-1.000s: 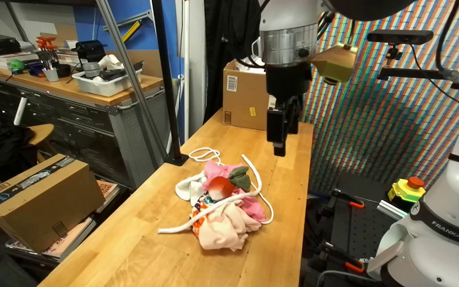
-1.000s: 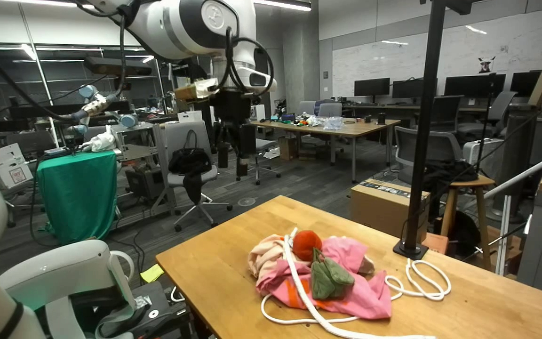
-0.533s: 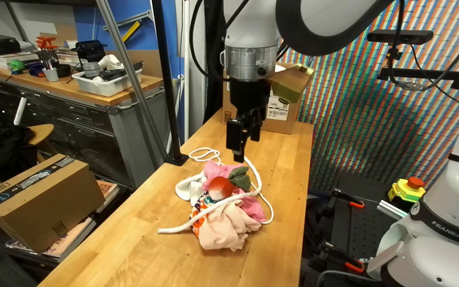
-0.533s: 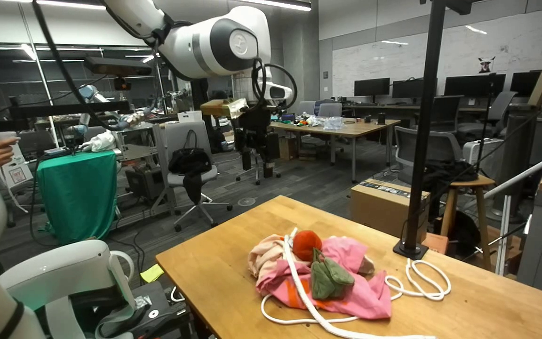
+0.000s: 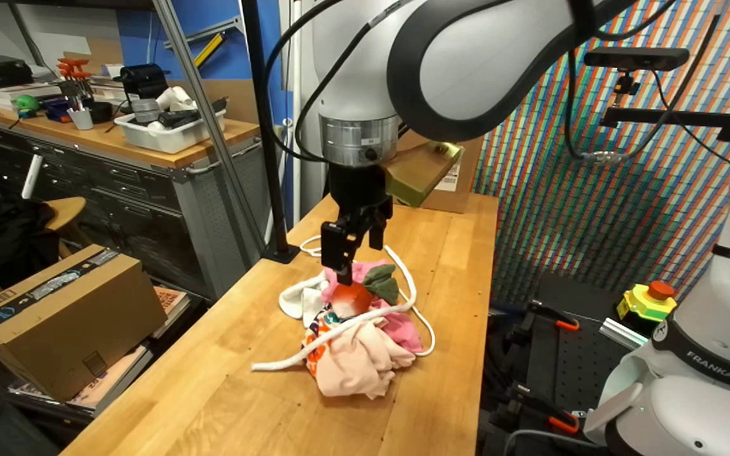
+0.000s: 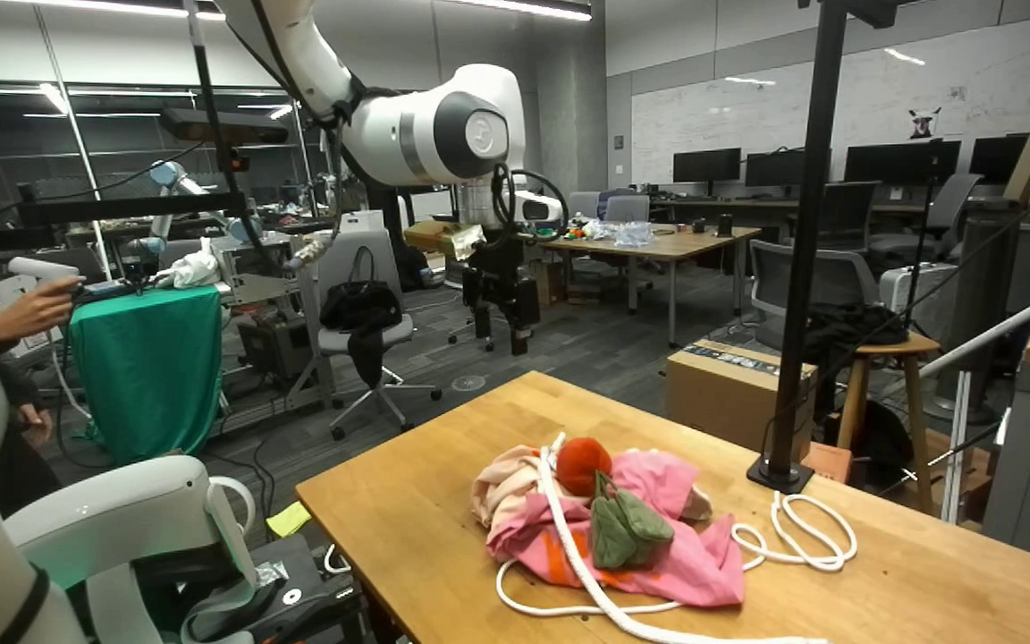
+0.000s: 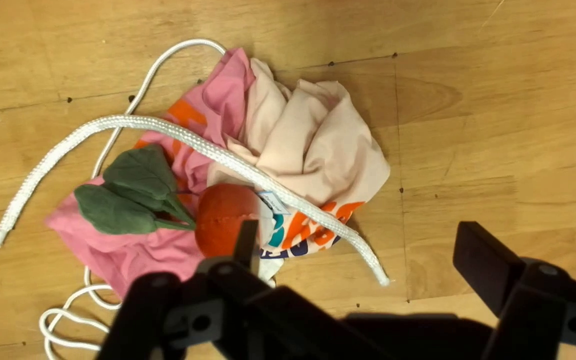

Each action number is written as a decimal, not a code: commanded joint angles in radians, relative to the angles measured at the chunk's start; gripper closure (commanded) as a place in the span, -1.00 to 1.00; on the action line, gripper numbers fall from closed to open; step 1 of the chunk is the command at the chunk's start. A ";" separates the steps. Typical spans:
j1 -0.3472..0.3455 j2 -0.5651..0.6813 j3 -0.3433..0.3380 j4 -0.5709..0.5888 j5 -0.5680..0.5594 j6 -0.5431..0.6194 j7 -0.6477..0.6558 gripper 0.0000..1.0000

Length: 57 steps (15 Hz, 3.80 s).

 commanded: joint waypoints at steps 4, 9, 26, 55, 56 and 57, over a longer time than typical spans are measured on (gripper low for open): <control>0.051 0.171 -0.059 0.152 -0.130 0.066 0.131 -1.00; 0.071 0.274 -0.139 0.176 -0.169 0.125 0.224 -1.00; 0.069 0.463 -0.252 0.200 -0.094 0.185 0.263 -1.00; 0.074 0.231 -0.275 0.319 -0.146 -0.069 0.339 0.84; 0.071 0.225 -0.274 0.329 -0.150 -0.080 0.344 0.84; 0.067 0.221 -0.272 0.338 -0.150 -0.089 0.344 0.84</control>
